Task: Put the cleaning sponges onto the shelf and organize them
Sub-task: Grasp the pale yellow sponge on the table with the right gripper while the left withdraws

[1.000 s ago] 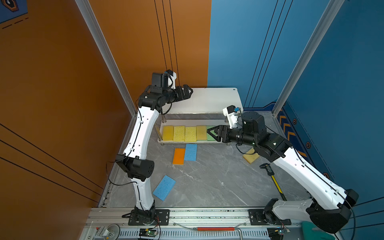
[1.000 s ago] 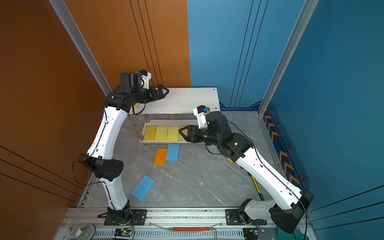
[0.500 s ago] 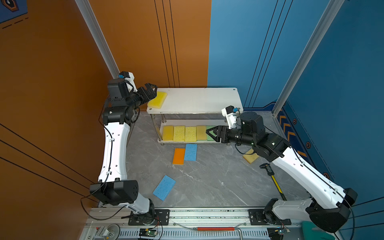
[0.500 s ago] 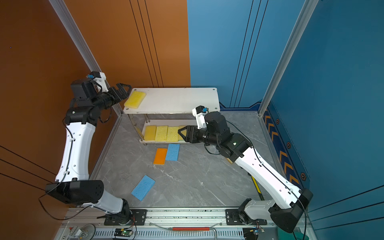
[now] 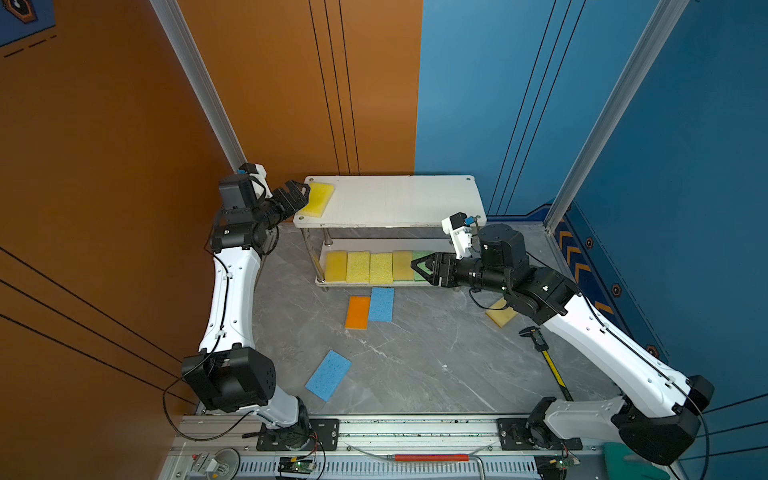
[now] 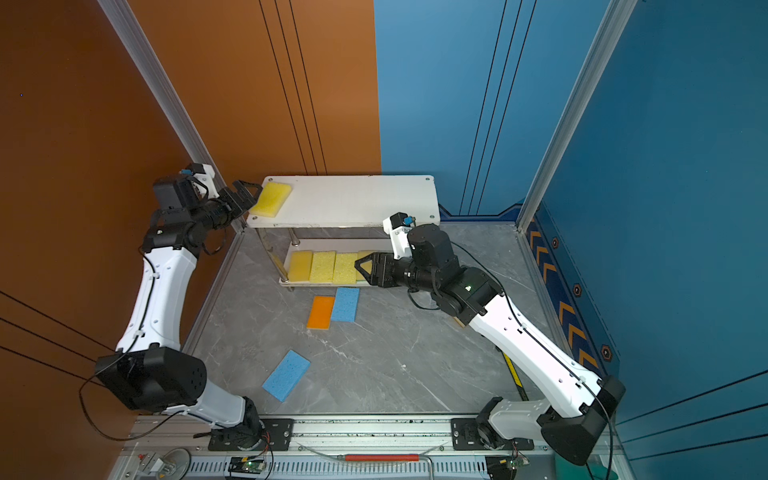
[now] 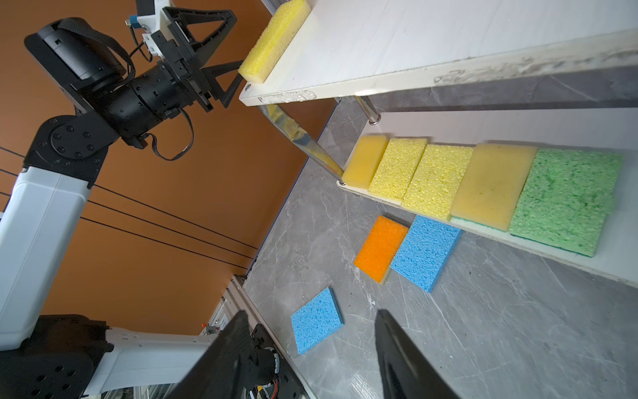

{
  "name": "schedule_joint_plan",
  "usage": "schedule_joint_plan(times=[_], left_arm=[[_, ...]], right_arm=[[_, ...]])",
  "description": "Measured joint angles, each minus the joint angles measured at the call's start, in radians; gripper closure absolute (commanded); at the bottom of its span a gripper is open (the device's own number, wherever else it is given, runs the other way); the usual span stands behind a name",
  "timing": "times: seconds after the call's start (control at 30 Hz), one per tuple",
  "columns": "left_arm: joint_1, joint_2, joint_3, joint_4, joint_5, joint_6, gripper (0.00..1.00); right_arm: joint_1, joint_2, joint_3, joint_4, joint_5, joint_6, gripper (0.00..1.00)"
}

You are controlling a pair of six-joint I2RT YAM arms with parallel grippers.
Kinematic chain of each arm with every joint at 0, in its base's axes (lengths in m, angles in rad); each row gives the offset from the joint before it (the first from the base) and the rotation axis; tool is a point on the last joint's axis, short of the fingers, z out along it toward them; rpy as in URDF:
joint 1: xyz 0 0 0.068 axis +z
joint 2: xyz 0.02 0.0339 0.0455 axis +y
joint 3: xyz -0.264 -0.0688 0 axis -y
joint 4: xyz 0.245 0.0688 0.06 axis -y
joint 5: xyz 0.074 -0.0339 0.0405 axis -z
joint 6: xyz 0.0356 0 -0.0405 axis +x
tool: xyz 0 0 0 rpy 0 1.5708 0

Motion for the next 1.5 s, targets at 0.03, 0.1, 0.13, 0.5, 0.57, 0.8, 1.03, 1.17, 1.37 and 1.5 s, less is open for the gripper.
schedule_joint_plan(times=[0.03, 0.1, 0.13, 0.5, 0.57, 0.8, 1.03, 1.17, 1.37, 1.5], left_arm=[[-0.002, 0.0, -0.001, 0.003, 0.003, -0.004, 0.02], [-0.012, -0.003, -0.005, 0.013, 0.01, -0.011, 0.02], [-0.018, -0.005, -0.01, 0.018, 0.011, -0.012, 0.02], [-0.059, -0.047, -0.058, 0.041, 0.019, -0.015, 0.02], [-0.059, -0.058, -0.071, 0.044, 0.021, -0.015, 0.02], [-0.055, -0.113, -0.129, 0.047, 0.022, -0.014, 0.02], [-0.048, -0.196, -0.207, 0.048, 0.024, -0.014, 0.02], [-0.037, -0.279, -0.27, 0.028, 0.012, 0.001, 0.02], [-0.036, -0.449, -0.368, 0.001, 0.002, 0.013, 0.02], [-0.04, -0.541, -0.436, -0.012, 0.003, 0.012, 0.02]], right_arm=[[-0.011, -0.007, -0.009, 0.0, 0.002, 0.0, 0.4], [-0.048, -0.032, -0.036, -0.003, 0.01, 0.0, 0.4], [-0.068, -0.045, -0.049, -0.004, 0.014, 0.0, 0.4], [-0.393, -0.266, -0.24, -0.064, 0.025, 0.008, 0.4], [-0.459, -0.285, -0.272, -0.079, 0.025, 0.018, 0.39], [-0.684, -0.248, -0.414, -0.101, 0.027, 0.053, 0.36], [-0.798, -0.06, -0.557, -0.09, 0.072, 0.087, 0.39], [-0.803, 0.018, -0.589, -0.058, 0.096, 0.106, 0.43], [-0.803, 0.095, -0.612, -0.003, 0.126, 0.114, 0.43], [-0.802, 0.156, -0.624, 0.036, 0.13, 0.125, 0.43]])
